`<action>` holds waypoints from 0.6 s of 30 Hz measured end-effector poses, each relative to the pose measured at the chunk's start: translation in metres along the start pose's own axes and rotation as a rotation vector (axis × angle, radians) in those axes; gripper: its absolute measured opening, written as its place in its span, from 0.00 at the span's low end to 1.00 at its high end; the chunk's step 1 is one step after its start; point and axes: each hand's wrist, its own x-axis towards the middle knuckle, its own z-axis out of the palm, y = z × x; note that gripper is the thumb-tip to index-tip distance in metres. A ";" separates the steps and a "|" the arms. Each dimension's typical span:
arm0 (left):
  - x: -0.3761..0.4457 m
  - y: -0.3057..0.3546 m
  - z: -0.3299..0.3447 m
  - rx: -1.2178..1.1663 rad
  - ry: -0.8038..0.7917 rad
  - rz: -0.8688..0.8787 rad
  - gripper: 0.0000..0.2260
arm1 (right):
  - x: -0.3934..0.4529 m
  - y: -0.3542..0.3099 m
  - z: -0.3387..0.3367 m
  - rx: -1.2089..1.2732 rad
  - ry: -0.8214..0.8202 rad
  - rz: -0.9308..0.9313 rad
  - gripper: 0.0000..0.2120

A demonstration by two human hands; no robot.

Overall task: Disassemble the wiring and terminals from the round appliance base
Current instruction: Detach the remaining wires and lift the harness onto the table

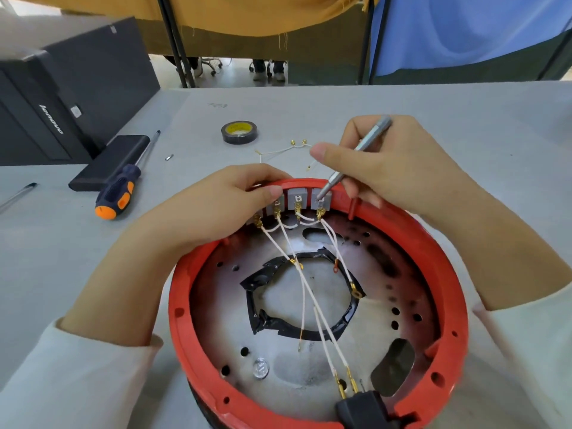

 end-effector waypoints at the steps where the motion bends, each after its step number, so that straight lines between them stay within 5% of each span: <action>1: 0.000 0.000 0.001 -0.003 -0.005 0.000 0.10 | 0.001 -0.003 -0.002 -0.012 -0.032 -0.001 0.16; 18: 0.003 0.001 0.007 0.074 -0.035 0.065 0.09 | -0.004 0.019 0.007 -0.020 0.086 -0.049 0.19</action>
